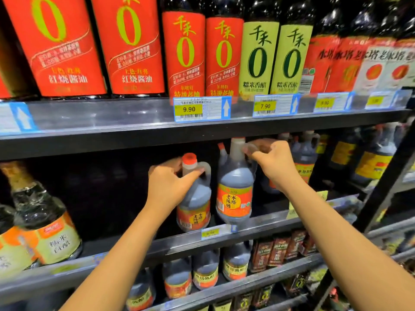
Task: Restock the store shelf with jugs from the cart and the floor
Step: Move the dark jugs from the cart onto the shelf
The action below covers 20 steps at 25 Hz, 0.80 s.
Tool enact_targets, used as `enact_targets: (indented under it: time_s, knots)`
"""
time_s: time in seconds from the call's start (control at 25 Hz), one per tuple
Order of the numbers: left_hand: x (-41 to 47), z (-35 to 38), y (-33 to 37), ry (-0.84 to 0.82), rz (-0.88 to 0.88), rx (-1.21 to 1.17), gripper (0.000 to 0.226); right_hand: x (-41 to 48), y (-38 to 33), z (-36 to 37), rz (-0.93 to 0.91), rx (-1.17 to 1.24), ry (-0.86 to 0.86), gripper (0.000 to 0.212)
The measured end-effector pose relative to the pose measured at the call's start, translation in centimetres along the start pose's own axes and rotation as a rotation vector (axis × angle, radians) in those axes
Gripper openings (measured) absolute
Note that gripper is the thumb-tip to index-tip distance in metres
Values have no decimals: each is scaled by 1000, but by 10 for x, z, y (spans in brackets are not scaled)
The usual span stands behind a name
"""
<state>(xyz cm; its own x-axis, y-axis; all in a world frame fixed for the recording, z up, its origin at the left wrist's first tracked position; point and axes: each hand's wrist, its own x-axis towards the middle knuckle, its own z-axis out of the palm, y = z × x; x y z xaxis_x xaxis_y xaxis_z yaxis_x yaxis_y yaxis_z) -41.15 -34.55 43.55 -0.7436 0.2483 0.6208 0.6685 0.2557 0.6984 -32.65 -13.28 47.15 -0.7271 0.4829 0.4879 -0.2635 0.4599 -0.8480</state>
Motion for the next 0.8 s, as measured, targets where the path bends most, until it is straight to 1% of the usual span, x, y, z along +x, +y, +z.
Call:
enact_targets:
  time_s: [0.12, 0.2, 0.28, 0.4, 0.44, 0.48, 0.56, 0.6, 0.64, 0.72, 0.76, 0.8]
  knots:
    - [16, 10, -8, -67, -139, 0, 31, 8, 6, 5, 14, 51, -13, 5]
    - [25, 15, -11, -89, -191, 1, 26, 12, 10, 9, 29, 88, -3, 3]
    - [29, 18, -10, -91, -215, 2, 18, 15, 11, 12, 35, 103, 9, 4]
    - [26, 17, -8, -100, -226, -3, 17, 17, 14, 19, 31, 118, -9, 6]
    - [22, 17, -7, -92, -220, -7, 21, 16, 16, 22, 25, 98, -34, 6]
    - [15, 15, -8, -83, -210, -2, 35, 12, 21, 24, 23, 74, -57, 5]
    - [-5, 13, -14, -86, -222, -20, 74, 3, 31, 24, 47, 47, -51, 4]
    - [-15, 11, -18, -101, -259, -55, 89, -1, 37, 22, 62, 49, -26, 4]
    - [-25, 9, -22, -123, -294, -90, 97, -4, 40, 19, 76, 62, -5, 6]
    - [-39, 8, -34, -196, -332, -107, 97, -8, 42, 16, 81, 68, 12, 3]
    - [-45, 8, -40, -229, -340, -80, 93, -12, 43, 18, 79, 56, 34, 6]
    - [-50, 10, -45, -243, -349, -53, 89, -17, 45, 22, 85, 57, 68, 13]
